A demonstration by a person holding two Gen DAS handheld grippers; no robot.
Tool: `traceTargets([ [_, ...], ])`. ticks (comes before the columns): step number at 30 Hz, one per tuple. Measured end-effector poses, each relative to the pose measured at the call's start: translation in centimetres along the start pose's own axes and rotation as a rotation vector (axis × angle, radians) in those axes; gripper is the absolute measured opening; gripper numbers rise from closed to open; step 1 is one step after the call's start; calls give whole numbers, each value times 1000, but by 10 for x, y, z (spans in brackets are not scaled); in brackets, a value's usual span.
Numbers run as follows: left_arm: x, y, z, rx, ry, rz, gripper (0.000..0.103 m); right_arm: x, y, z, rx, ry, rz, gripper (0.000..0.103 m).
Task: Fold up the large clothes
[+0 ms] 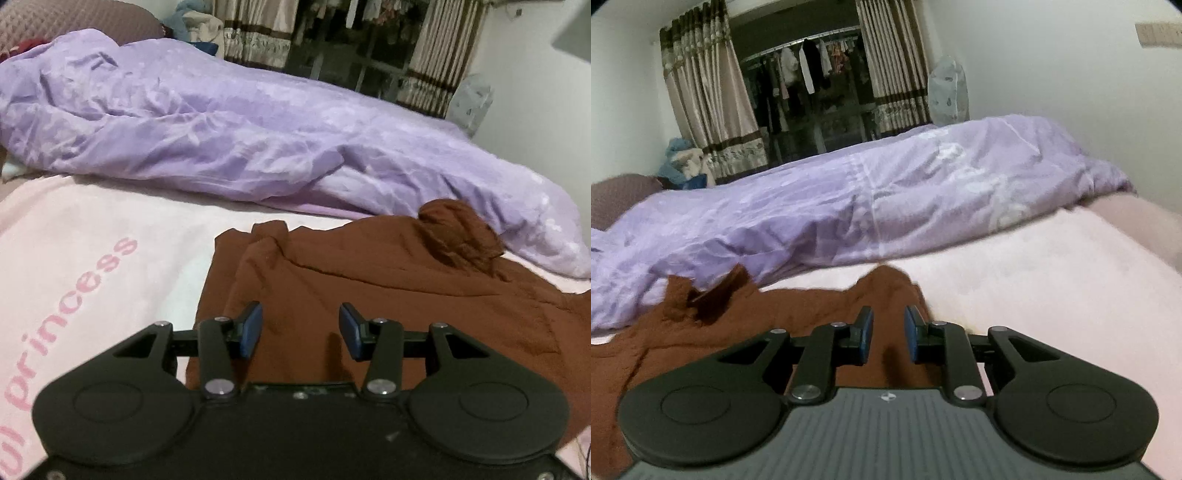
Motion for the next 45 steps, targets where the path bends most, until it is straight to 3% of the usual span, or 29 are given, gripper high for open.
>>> traceTargets([
  [5, -9, 12, 24, -52, -10, -38, 47, 0, 13, 40, -79, 93, -38, 25],
  [9, -14, 16, 28, -36, 11, -52, 48, 7, 27, 49, -94, 81, -32, 25],
  [16, 5, 5, -21, 50, 17, -18, 49, 8, 10, -4, -26, 36, -64, 29],
  [20, 28, 25, -68, 108, 32, 41, 52, 7, 14, -52, 20, -12, -102, 31],
  [23, 34, 45, -84, 103, 41, 51, 54, 12, 27, -70, 11, -25, -89, 32],
  [33, 16, 88, -51, 12, 17, -14, 54, 34, 74, -44, -91, 24, -19, 32],
  [41, 18, 85, -48, 11, -18, -7, 54, 28, 73, -57, -60, 71, 10, 34],
  [45, 16, 86, -49, 14, -12, -26, 54, -10, 56, -85, -10, -38, 66, 34],
])
Point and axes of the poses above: each gripper's, at about its wrist camera, not at the fingertips, and z roughly the way its jaws point, x to its right, y to its underside, the point moved 9 cm from there along z, roughly the way its jaws point, and after that the axes turned 10 degrees about y, right-handed, at the moved point
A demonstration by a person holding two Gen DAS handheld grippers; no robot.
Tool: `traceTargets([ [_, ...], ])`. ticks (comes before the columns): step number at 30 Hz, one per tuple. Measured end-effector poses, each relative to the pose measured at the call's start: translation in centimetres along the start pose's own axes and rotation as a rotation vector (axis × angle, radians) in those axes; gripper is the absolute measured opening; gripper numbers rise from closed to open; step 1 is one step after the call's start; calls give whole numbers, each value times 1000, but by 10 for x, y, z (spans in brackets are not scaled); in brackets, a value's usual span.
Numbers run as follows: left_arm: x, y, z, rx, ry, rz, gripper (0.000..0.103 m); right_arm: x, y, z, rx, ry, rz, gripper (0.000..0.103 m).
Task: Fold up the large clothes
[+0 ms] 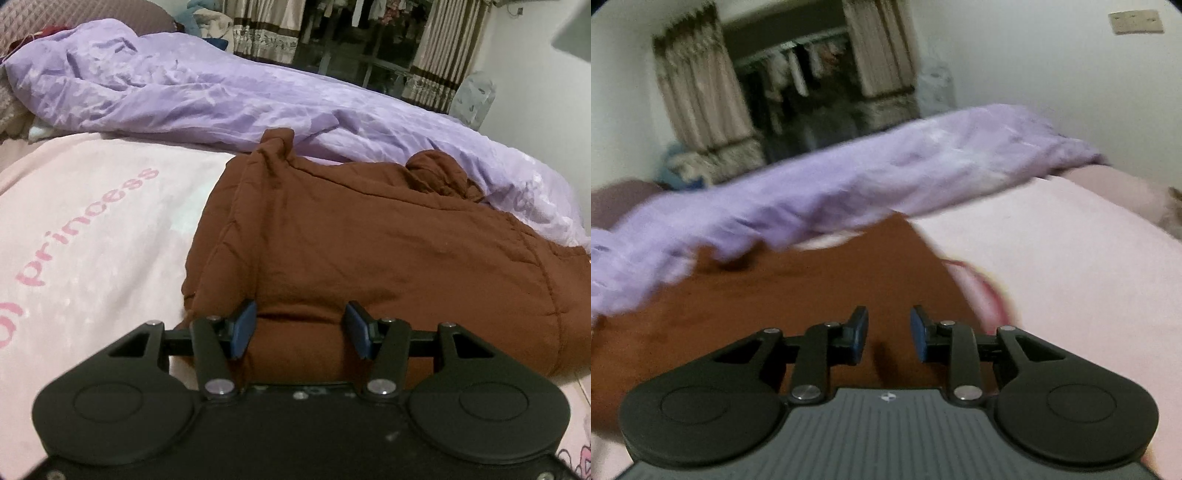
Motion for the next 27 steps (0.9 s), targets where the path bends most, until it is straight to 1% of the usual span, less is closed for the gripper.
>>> traceTargets([
  [4, 0, 0, 1, 1, 8, 2, 55, -69, -2, -24, 22, -135, -52, 34],
  [6, -1, 0, 0, 4, 12, -1, 55, -106, 2, -32, 14, -201, -87, 34],
  [8, -1, 1, 0, 7, 15, 2, 55, -139, 11, -35, 3, -244, -127, 34],
  [9, -1, 1, 0, 8, 17, 7, 55, -151, 15, -33, -2, -250, -147, 34],
  [10, -1, 1, 0, 9, 18, 11, 55, -163, 22, -31, -8, -248, -173, 34],
  [13, -1, 2, 0, 12, 28, 20, 55, -184, 41, -19, -40, -218, -213, 34],
  [16, -1, 3, 0, 17, 42, 30, 55, -191, 57, -5, -70, -146, -232, 34],
  [20, -2, 3, -1, 23, 60, 23, 56, -190, 76, 12, -117, -113, -262, 34],
  [22, -1, 3, -1, 25, 68, 27, 60, -192, 80, 12, -104, -104, -283, 36],
  [25, 1, 2, -2, 26, 66, 29, 61, -194, 83, 10, -93, -94, -292, 36],
  [27, 4, 0, -11, 43, 55, -1, 61, -193, 83, 10, -89, -95, -284, 36],
])
Point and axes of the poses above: each gripper's, at about its wrist camera, not at the fingertips, and z roughly the way its jaws point, x to its right, y to its underside, the point moved 9 cm from there along z, roughly the way its jaws point, and after that the axes turned 10 degrees about y, right-handed, at the moved point
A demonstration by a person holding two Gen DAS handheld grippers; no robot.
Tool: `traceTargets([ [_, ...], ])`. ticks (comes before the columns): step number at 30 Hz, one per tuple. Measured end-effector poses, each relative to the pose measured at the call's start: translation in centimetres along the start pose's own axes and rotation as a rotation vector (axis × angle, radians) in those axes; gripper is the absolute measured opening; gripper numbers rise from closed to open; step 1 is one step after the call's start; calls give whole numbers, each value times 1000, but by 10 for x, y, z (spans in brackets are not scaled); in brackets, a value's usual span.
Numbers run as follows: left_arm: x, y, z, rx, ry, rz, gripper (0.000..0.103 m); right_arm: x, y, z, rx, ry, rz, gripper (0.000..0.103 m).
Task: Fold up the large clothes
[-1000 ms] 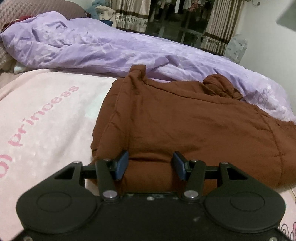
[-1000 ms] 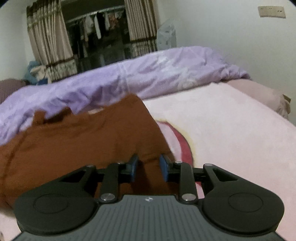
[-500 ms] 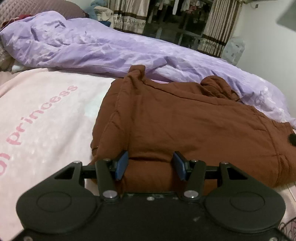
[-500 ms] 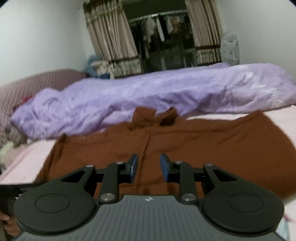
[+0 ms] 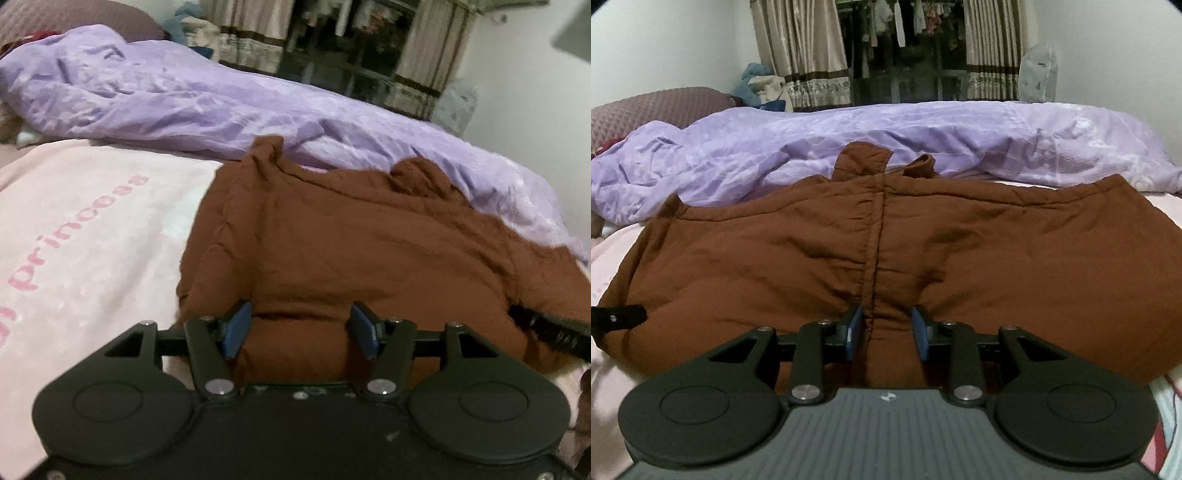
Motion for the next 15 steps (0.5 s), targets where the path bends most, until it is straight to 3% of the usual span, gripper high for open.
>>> traceTargets([
  [4, 18, -7, -18, 72, 94, -101, 63, 1, 0, 1, 10, -5, 7, 37],
  [7, 47, -3, -9, 65, 177, -116, 63, 0, 0, 1, 15, -4, 9, 38],
  [10, 72, 7, 12, 27, 173, -47, 63, 0, 0, 0, 25, -9, 9, 38],
  [15, 82, 25, 45, -22, 92, 63, 64, 2, 1, 1, 24, -26, 14, 38],
])
Point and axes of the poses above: each gripper's, at about its wrist camera, not at the fingertips, and z roughly the way its jaws point, x to its right, y to its underside, the point moved 9 cm from there along z, roughly the way its jaws point, and after that the axes turned 10 degrees about y, right-handed, at the moved point
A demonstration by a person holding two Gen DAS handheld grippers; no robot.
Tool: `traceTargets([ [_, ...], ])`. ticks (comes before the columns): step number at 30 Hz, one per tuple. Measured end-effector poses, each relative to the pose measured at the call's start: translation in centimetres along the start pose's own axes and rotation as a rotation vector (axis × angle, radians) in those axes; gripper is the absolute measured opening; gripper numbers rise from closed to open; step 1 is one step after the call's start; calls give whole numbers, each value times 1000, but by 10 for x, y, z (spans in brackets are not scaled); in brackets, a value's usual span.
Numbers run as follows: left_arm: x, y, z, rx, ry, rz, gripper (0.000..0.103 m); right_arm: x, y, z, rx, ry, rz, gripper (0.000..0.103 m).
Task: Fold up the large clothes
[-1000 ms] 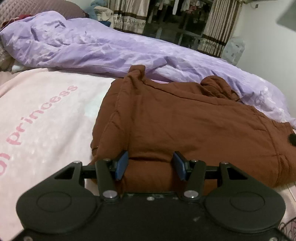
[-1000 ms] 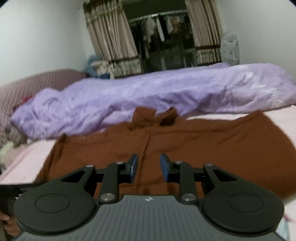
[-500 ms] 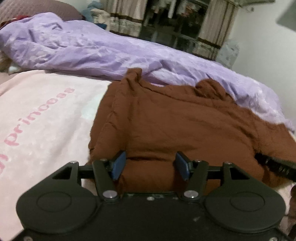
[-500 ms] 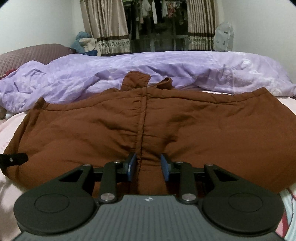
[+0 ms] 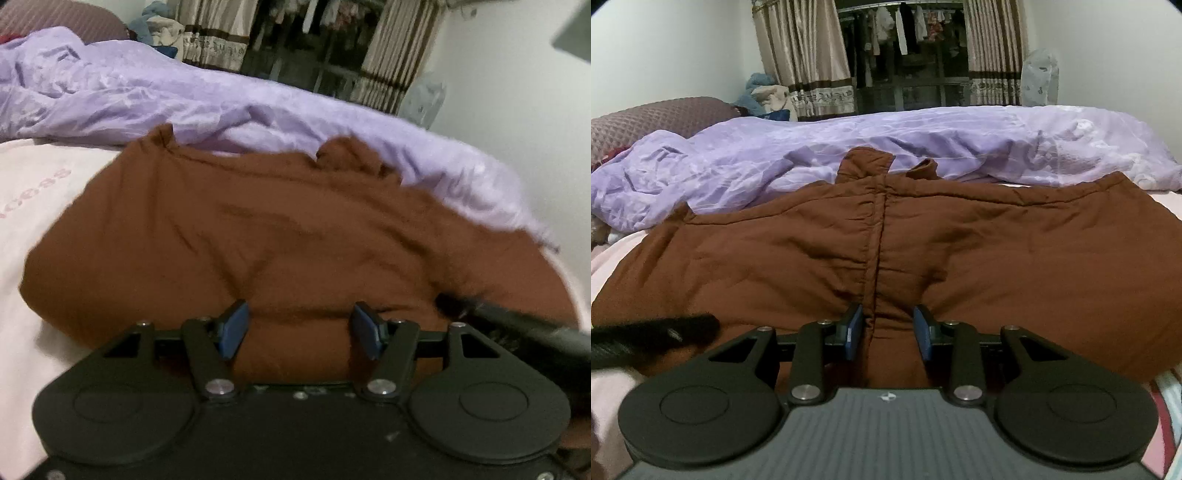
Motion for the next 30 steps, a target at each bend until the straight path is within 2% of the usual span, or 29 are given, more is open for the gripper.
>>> traceTargets([
  [5, -7, -1, 2, 7, 20, -33, 64, -1, 2, 0, 19, -1, -4, 38],
  [9, 1, -12, -13, 28, 26, -70, 63, 0, -5, -9, 25, -9, 1, 38],
  [13, 23, -18, -21, 63, 57, -45, 63, 13, -17, -22, 49, 23, 76, 38],
  [16, 35, -12, -9, 38, 36, 6, 63, 19, -13, -18, 31, 65, 73, 38],
  [19, 28, 0, 6, -4, 0, 16, 65, 23, -3, -7, -6, 62, 70, 35],
  [22, 19, 0, 6, 13, 15, 11, 65, 26, -2, -5, 1, 50, 66, 30],
  [25, 4, -7, -1, 20, -34, 14, 65, 39, -6, -7, 2, 35, 82, 16],
  [26, -4, -9, -4, 21, -57, 15, 63, 45, -7, -6, -2, 23, 85, 6],
  [28, -26, -13, -12, 29, -85, -3, 63, 60, -8, -5, 6, 37, 95, 6],
  [30, -45, -16, -22, 41, -104, -17, 63, 81, -9, -5, 22, 100, 92, 6],
])
Point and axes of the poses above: each gripper's, at about its wrist camera, not at the fingertips, and z roughly the way its jaws point, x to its right, y to its underside, the point moved 9 cm from there along z, roughly the way its jaws point, and after that the axes turned 10 degrees about y, right-handed, at the moved point
